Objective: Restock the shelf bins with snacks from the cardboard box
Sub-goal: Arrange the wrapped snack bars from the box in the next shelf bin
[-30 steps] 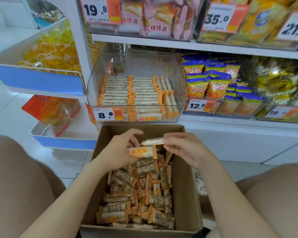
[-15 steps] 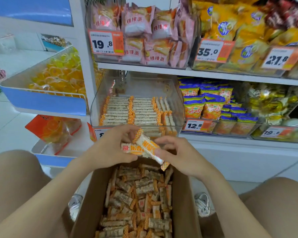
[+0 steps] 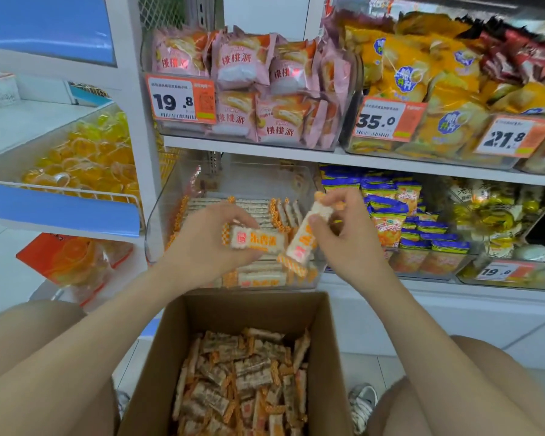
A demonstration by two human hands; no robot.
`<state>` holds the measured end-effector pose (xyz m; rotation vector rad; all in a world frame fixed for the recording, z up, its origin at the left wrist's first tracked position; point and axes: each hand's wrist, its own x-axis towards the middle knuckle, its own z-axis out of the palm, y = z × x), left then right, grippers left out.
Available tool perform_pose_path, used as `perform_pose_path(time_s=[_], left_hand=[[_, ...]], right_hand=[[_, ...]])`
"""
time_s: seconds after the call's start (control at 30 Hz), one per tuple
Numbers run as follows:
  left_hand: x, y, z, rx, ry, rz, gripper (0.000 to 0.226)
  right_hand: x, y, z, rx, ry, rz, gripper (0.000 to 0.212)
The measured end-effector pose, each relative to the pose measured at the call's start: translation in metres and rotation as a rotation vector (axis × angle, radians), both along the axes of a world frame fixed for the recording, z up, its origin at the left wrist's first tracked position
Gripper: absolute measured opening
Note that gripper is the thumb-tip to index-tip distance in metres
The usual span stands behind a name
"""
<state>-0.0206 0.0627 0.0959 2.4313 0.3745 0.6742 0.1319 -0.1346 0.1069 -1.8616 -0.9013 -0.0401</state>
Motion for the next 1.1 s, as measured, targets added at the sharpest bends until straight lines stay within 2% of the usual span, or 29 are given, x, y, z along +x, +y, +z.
perform_pose_path(time_s=[0.1, 0.17, 0.27, 0.33, 0.4, 0.5, 0.6, 0.63, 0.8, 0.87, 1.0, 1.1], left_hand=[[0.006, 0.004, -0.011, -0.068, -0.116, 0.167, 0.034], [0.015, 0.004, -0.022, -0.015, -0.046, 0.237, 0.034], [0.031, 0.006, -0.032, 0.042, 0.057, 0.237, 0.035], [0.039, 0.009, -0.036, 0.068, 0.108, 0.197, 0.037], [0.044, 0.011, -0.040, 0.107, 0.157, 0.167, 0.038], [0.049, 0.014, -0.046, 0.139, 0.200, 0.156, 0.039], [0.049, 0.016, -0.047, 0.104, 0.249, 0.161, 0.038], [0.048, 0.017, -0.047, 0.095, 0.254, 0.160, 0.038], [0.040, 0.020, -0.043, 0.044, 0.269, 0.158, 0.039], [0.037, 0.021, -0.042, 0.042, 0.273, 0.155, 0.039], [0.036, 0.021, -0.041, 0.027, 0.279, 0.149, 0.040], [0.036, 0.020, -0.040, 0.020, 0.291, 0.130, 0.040]], right_hand=[[0.014, 0.010, 0.006, 0.044, -0.111, -0.115, 0.058], [0.024, 0.019, 0.004, -0.069, -0.266, -0.223, 0.046], [0.031, 0.035, 0.000, -0.309, -0.331, -0.295, 0.018], [0.029, 0.045, -0.005, -0.529, -0.381, -0.308, 0.019], [0.028, 0.051, -0.008, -0.656, -0.413, -0.299, 0.021], [0.031, 0.062, -0.017, -0.748, -0.406, -0.274, 0.023], [0.034, 0.074, -0.027, -0.786, -0.382, -0.243, 0.052], [0.034, 0.076, -0.028, -0.798, -0.366, -0.220, 0.055], [0.040, 0.071, -0.015, -1.021, -0.269, 0.135, 0.046], [0.048, 0.069, -0.014, -1.085, -0.237, 0.168, 0.037], [0.057, 0.075, -0.023, -1.093, -0.202, 0.181, 0.009], [0.056, 0.081, -0.028, -1.147, -0.156, 0.223, 0.013]])
